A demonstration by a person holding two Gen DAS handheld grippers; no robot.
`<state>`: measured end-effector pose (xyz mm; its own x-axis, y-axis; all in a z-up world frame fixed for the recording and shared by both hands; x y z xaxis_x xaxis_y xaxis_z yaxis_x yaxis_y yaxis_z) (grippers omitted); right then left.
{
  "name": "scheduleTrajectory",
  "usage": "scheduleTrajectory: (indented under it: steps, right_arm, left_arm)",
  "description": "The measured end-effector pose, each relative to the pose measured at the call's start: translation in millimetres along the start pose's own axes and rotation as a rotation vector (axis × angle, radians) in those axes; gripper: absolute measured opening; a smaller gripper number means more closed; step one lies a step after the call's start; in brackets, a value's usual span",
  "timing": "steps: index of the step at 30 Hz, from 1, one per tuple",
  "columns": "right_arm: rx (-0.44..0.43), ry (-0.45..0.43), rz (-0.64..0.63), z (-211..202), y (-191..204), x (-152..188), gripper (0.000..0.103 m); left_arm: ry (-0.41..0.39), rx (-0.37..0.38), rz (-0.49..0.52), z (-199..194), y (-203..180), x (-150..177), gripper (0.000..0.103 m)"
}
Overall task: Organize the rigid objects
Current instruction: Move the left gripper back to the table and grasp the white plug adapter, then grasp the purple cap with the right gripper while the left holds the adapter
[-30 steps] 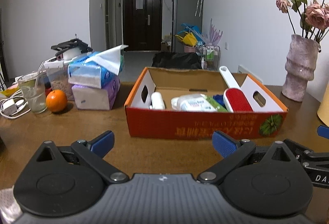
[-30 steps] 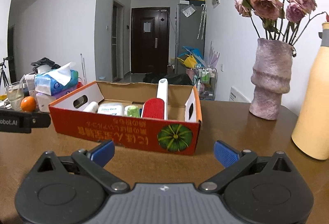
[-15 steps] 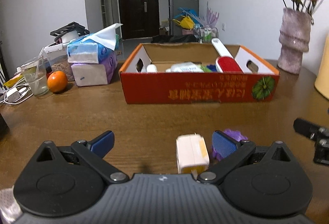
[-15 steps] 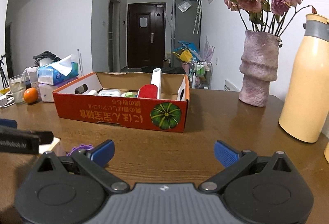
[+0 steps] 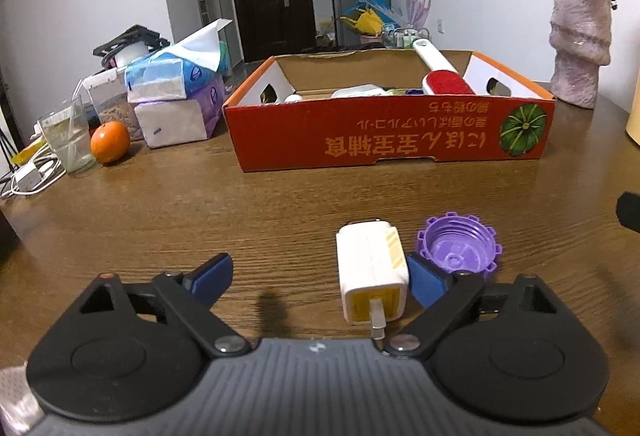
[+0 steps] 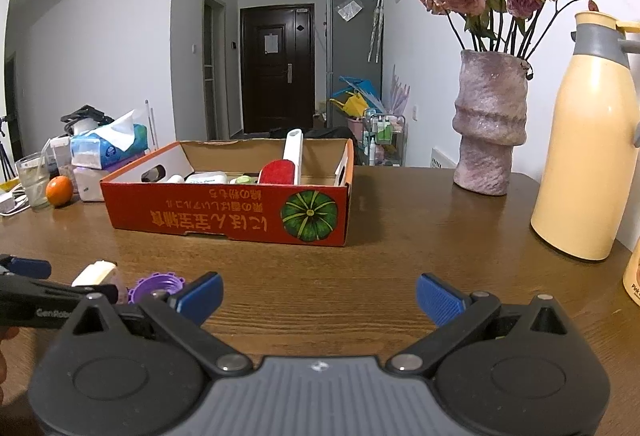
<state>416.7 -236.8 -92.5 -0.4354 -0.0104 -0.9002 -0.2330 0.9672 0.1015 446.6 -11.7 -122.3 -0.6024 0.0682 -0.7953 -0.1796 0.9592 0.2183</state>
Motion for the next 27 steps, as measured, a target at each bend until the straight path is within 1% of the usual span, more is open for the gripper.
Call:
scheduleTrajectory:
  steps: [5,6,8,10,11,13,15,18,23,27]
  right_arm:
    - [0.004,0.011,0.004,4,-1,2,0.103]
    - [0.004,0.011,0.004,5,0,2,0.103]
    - [0.006,0.012,0.002,6,-1,2,0.103]
    - [0.01,0.012,0.002,6,-1,3,0.103]
    - [0.013,0.012,0.003,7,-1,4,0.103]
    - [0.019,0.014,0.005,10,-2,4,0.103]
    - [0.025,0.017,0.006,12,-2,5,0.103]
    - [0.032,0.014,0.016,13,-4,6,0.103]
    - [0.043,0.008,0.049,16,-3,6,0.103]
    - [0.035,0.012,0.057,20,6,7,0.103]
  left_arm:
    - [0.019,0.03,-0.013,6,-4,0,0.078]
    - [0.022,0.037,-0.009,7,-6,0,0.073]
    - [0.026,0.065,-0.002,7,-10,0,0.061]
    - [0.028,0.103,0.003,6,-13,0,0.036]
    - [0.026,0.115,0.01,5,-14,1,0.033]
    - [0.017,0.108,0.031,4,-16,1,0.033]
    - [0.017,0.121,0.036,3,-17,1,0.033]
    - [0.012,0.139,0.03,0,-15,-1,0.033]
    - [-0.02,0.157,0.004,-12,-6,-10,0.033]
    - [-0.041,0.166,-0.016,-16,4,-16,0.033]
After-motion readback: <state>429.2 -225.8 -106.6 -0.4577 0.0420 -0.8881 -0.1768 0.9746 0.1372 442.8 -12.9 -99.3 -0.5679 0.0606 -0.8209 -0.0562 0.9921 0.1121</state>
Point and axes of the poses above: each gripper's, at about its wrist camera, not at the fingertips, and z roughly the way its jaws point, y to its left, x to its underside, the point moved 6 cm from there along z, roughly the way its jaws point, and after that the axes turned 11 degrees about -x, right-handed, at the moved point
